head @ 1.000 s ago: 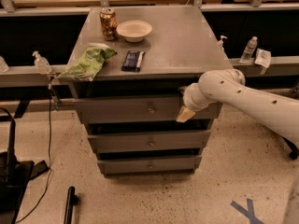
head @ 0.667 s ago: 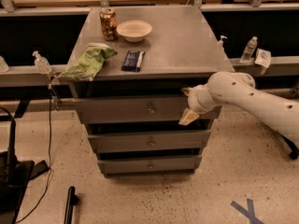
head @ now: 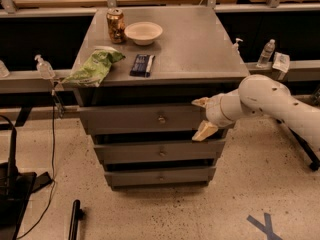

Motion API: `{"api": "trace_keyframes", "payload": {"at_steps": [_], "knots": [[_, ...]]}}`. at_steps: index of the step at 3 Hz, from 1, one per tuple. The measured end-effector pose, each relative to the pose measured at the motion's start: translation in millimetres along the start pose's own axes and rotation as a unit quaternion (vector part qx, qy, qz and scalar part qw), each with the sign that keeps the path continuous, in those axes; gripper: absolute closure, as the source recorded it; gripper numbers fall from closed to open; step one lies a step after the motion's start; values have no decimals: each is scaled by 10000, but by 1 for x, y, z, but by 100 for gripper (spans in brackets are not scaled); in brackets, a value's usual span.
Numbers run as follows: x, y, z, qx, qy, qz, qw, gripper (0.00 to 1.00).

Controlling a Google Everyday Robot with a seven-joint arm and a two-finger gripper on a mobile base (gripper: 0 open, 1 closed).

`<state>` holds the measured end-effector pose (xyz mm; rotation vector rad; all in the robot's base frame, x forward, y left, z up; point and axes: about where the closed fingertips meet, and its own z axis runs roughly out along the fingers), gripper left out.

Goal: Open top drawer

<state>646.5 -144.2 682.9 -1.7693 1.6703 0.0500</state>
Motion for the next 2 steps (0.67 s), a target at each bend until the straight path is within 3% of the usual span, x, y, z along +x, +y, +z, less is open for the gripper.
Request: {"api": "trace_keyframes", "payload": {"at_steps": [1, 2], "knots": [[-8, 20, -5, -267, -138, -82, 9995, 25], [-17, 28, -4, -344, -212, -138, 9991, 26]]}}
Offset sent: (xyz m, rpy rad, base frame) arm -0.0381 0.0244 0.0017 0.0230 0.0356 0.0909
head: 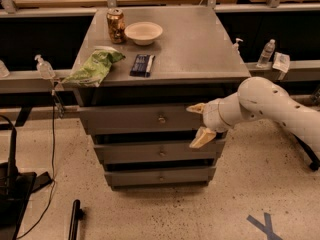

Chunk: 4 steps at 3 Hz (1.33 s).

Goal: Open top drawer

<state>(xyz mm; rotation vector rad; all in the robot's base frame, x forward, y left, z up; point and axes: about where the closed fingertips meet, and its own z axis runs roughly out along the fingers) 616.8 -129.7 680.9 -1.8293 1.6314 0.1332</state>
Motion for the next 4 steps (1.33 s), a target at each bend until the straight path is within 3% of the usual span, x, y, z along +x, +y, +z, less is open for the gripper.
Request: {"api": "trace_keyframes", "payload": {"at_steps": [1, 3, 4], "knots": [[-10, -7, 5, 76, -39, -119, 9999, 26], [-13, -51, 11, 451, -109, -211, 9987, 26], [-4, -71, 24, 500, -28, -128, 9987, 27]]}}
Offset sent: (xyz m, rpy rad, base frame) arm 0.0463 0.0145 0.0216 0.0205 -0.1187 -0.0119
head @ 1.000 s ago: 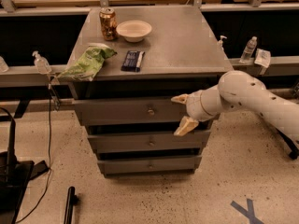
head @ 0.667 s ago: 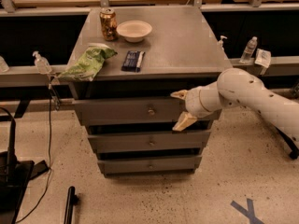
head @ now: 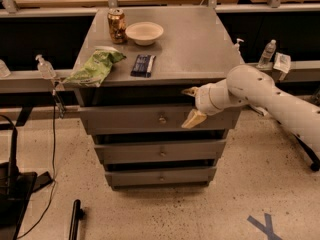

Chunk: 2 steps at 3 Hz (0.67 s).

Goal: Open top drawer

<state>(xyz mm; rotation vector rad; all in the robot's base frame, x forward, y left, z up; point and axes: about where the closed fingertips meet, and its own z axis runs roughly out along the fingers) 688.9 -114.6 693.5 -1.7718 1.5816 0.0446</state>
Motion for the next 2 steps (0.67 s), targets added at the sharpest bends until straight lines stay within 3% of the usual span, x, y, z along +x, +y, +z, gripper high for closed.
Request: {"api": "trace_keyframes", "payload": {"at_steps": [1, 2], "knots": [[18, -7, 17, -42, 100, 221, 9997, 28], [31, 7, 22, -140, 156, 344, 9992, 27]]}}
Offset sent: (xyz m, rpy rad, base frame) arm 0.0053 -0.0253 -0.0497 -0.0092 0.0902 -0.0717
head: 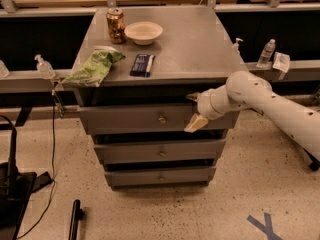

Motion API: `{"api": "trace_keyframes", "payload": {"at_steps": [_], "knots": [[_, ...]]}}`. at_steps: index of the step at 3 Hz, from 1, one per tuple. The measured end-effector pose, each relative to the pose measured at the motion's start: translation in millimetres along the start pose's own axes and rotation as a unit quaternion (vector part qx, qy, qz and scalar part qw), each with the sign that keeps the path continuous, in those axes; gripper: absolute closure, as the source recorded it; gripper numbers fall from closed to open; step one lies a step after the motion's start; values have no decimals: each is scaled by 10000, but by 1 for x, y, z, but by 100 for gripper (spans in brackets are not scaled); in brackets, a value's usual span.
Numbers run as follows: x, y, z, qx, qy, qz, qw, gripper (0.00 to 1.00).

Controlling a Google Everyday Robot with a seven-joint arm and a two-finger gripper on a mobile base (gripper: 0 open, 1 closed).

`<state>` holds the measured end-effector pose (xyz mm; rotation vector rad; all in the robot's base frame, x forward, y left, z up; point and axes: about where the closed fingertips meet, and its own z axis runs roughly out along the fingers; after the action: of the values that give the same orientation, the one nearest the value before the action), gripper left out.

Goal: Open top drawer

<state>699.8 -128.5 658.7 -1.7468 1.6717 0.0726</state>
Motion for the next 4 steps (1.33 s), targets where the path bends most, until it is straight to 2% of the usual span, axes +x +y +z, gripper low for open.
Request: {"api": "trace_keyframes", "payload": {"at_steps": [2, 4], "knots": [[3, 36, -8, -207, 51, -46, 9998, 28], [-7, 68, -28, -438, 27, -175, 9989, 28]]}}
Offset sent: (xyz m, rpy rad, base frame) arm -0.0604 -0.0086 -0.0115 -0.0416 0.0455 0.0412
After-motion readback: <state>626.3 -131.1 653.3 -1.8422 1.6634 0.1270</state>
